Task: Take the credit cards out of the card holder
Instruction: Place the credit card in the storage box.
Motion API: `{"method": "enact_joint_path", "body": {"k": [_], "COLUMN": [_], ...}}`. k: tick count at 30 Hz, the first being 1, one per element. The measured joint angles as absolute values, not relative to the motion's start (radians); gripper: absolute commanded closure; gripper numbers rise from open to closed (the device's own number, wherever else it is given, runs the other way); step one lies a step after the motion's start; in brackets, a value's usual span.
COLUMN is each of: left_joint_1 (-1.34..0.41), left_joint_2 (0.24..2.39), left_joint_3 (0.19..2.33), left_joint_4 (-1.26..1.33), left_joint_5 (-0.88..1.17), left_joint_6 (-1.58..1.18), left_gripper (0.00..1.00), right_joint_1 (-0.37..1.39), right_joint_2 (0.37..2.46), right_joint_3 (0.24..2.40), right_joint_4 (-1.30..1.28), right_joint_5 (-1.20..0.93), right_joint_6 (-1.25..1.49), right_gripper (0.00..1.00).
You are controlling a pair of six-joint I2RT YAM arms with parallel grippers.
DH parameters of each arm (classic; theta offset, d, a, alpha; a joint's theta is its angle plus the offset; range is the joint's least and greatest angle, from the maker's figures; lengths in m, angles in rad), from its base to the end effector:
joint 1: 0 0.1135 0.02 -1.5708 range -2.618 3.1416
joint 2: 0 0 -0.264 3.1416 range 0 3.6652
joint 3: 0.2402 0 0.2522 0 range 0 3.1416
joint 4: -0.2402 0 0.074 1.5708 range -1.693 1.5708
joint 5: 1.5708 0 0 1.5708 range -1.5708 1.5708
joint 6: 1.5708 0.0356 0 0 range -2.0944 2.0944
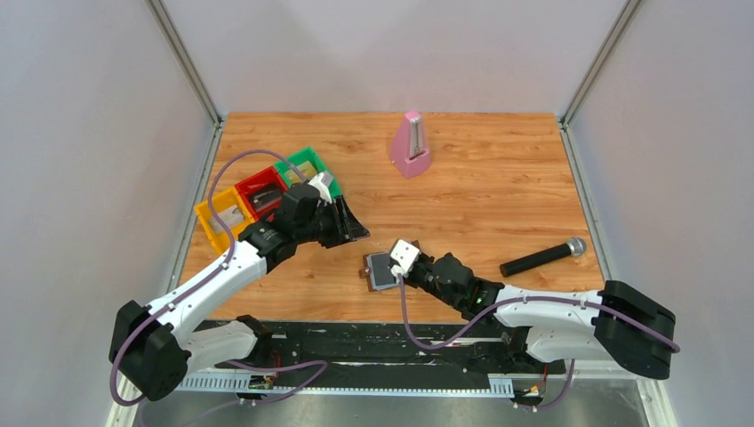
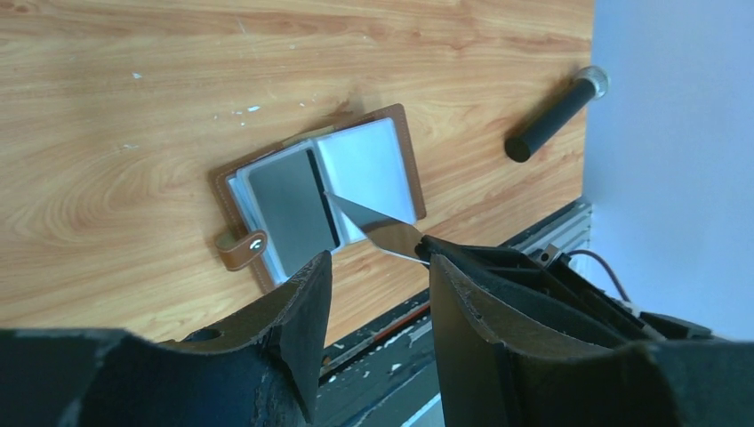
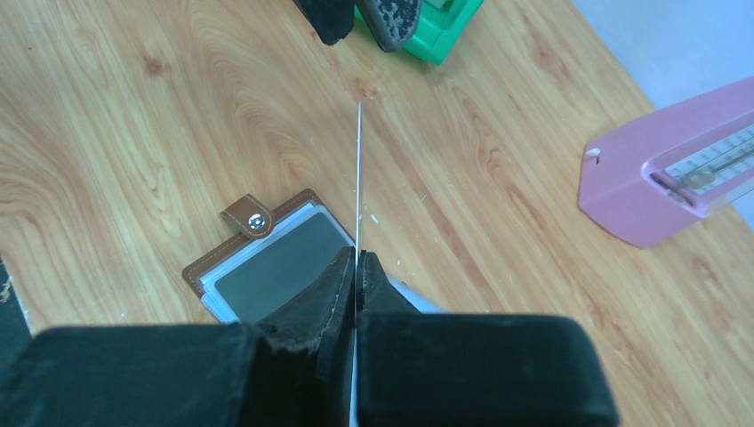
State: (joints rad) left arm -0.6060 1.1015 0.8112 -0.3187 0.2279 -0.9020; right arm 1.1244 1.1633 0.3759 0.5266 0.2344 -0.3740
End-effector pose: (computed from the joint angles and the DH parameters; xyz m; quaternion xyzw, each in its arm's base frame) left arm 0.1940 -0.1442 0.2742 -0.0779 0.8790 -0.3881 0.2660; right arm 0.1092 0.2090 0.1967 -0.4842 0.6252 0.1354 0.5969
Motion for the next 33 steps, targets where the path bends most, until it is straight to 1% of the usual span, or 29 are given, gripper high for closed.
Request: {"method": "enact_joint_path", "body": {"k": [4, 9, 13, 15, 19, 25, 33], "left_joint_1": [-0.606, -0.606, -0.606, -0.606, -0.606, -0.606, -0.606], "left_joint_2": [1.102, 1.097, 1.079, 1.069, 1.056, 1.041, 1.036], "left_joint_3": [0.811, 0.811, 0.811, 0.811, 0.811, 0.811, 0.809], "left_joint_4": [-0.336, -0.352, -0.355, -0.355, -0.355, -0.334, -0.287], "left_joint_5": [0.226, 0.224, 0.249, 0.275, 0.336, 0.427, 0.514], "left_joint_6": [-0.85, -0.778, -0.711, -0.672, -0.616, -0.569, -0.55], "left_gripper": [0.47, 0.47, 0.47, 0.46, 0.45, 0.44, 0.44], "right_joint_1": [1.083, 0.905, 0.748, 0.66, 0.547, 0.498, 0.473], "right_joint_2": [1.144, 1.102, 1.078, 1.077, 1.097, 1.14, 1.158], "right_joint_3": [0.384, 0.458, 0.545, 0.582, 0.623, 0.633, 0.636], "right_joint_4": [0.463, 0.3, 0.18, 0.142, 0.103, 0.087, 0.079], "right_joint_5": [0.168, -0.047, -0.304, -0.469, -0.701, -0.894, -1.002], "right_joint_6": [-0.299, -0.127, -0.004, 0.062, 0.161, 0.255, 0.296], "right_gripper": [1.0, 1.0, 1.0, 1.0, 1.0, 1.0, 1.0]}}
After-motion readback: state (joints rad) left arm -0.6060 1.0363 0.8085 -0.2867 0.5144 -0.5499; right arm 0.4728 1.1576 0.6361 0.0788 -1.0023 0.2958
